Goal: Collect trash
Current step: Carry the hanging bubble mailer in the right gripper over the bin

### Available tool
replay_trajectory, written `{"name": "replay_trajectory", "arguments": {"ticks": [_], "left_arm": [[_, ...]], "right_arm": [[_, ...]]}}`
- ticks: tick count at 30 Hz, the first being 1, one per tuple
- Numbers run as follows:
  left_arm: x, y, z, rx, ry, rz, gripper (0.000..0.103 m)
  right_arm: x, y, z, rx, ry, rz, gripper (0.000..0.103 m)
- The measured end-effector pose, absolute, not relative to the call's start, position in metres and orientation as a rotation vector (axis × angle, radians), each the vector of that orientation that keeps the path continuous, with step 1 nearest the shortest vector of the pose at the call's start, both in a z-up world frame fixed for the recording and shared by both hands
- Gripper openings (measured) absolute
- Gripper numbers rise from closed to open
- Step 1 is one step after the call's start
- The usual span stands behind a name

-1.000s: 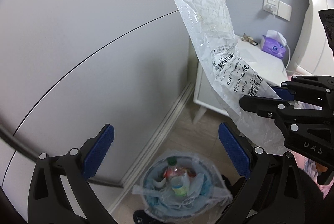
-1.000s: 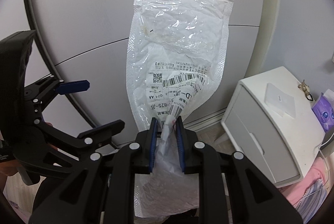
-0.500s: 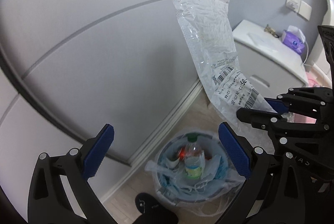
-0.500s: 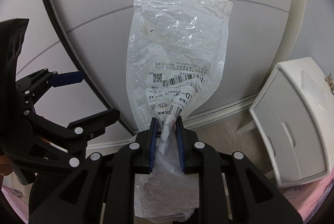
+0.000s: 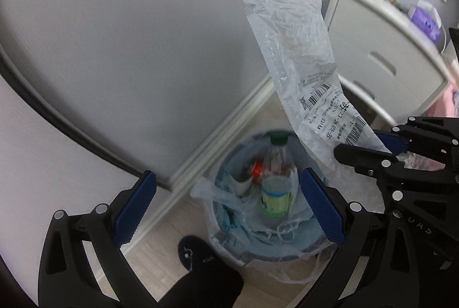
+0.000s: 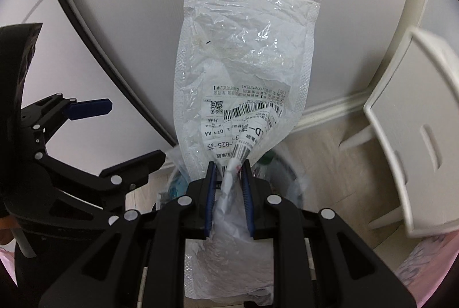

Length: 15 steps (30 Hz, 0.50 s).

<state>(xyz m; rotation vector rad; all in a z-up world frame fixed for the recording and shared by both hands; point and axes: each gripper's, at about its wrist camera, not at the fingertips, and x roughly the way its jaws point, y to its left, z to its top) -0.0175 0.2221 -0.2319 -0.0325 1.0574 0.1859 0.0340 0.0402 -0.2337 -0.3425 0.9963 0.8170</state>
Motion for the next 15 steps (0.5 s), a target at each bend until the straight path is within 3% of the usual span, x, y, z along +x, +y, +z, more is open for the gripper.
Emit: {"name": "replay_trajectory", "arguments": {"ticks": [15], "left_arm": [[-0.018, 0.229, -0.327, -0.100, 1.221, 0.170, 0.097]], "right_arm": [[0.031, 0.055, -0.327, -0.398, 1.165, 0.800, 0.018]]}}
